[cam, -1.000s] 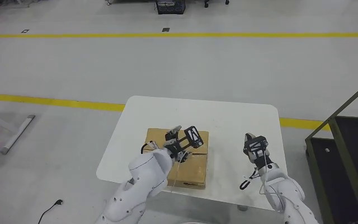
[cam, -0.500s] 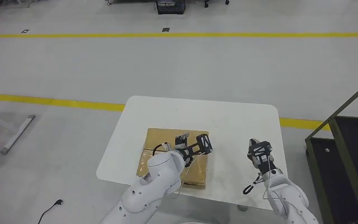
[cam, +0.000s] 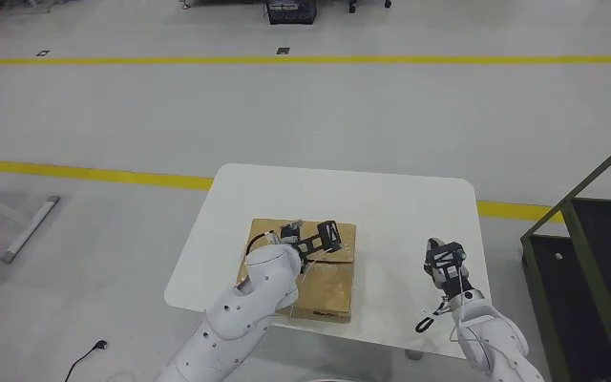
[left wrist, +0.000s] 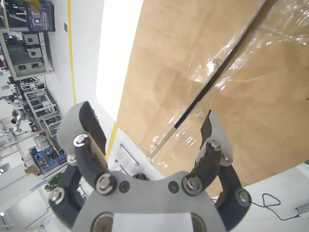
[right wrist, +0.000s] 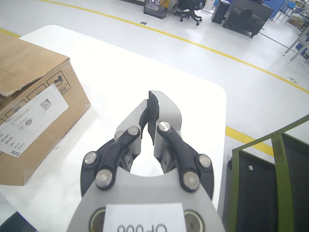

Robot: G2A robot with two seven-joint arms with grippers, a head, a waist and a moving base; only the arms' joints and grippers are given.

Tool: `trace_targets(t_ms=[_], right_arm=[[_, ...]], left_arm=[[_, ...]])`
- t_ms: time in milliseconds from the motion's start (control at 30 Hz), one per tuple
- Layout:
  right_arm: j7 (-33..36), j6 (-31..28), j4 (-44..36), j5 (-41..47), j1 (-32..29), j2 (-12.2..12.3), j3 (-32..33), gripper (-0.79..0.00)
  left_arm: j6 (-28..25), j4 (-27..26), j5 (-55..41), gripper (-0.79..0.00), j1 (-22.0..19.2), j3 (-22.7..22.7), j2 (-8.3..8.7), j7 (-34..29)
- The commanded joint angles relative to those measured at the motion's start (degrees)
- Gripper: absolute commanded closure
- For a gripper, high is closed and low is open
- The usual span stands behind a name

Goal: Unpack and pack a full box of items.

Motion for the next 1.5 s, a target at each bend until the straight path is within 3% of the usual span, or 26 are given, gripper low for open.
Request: trace_targets(t_ms=[0,233,833,867,900,933,1033,1467], right_arm=[[0.1,0.1,0.0,0.2,0.1,0.0,0.0,0.0],[0.2,0.5,0.6,0.3,0.5,0.0,0.3,0.0],[0.3,0.7,2.1,1.0,1.5,-0.1,0.4,0.0],[0.3,0.7,2.2,1.0,1.6,-0.1,0.4,0.0],[0.3,0.6,2.3,1.0,1.7,-0.1,0.4,0.0],[0.3,0.6,2.3,1.0,1.8,0.0,0.4,0.0],[0.4,0.5,2.3,1.0,2.0,0.0,0.5,0.0],[0.4,0.4,2.4,0.9,2.1,0.0,0.6,0.0]], left_arm=[[-1.5,1.3,-0.1,-0.785,-0.7,0.3,-0.11,0.6],[-5.3,4.4,0.5,-0.785,-3.4,1.5,-0.58,-0.3],[-2.0,12.9,5.0,-0.773,-6.2,5.1,-2.17,2.8],[-1.4,13.2,5.2,-0.711,-6.2,5.1,-2.24,2.9],[-1.0,13.5,5.6,-0.542,-6.3,5.2,-2.32,3.0],[-0.7,13.8,6.0,-0.477,-6.4,5.3,-2.39,3.1],[1.2,14.9,7.0,0.0,-6.5,5.5,-2.61,3.5],[6.0,15.2,9.8,0.0,-5.6,4.9,-3.15,6.0]])
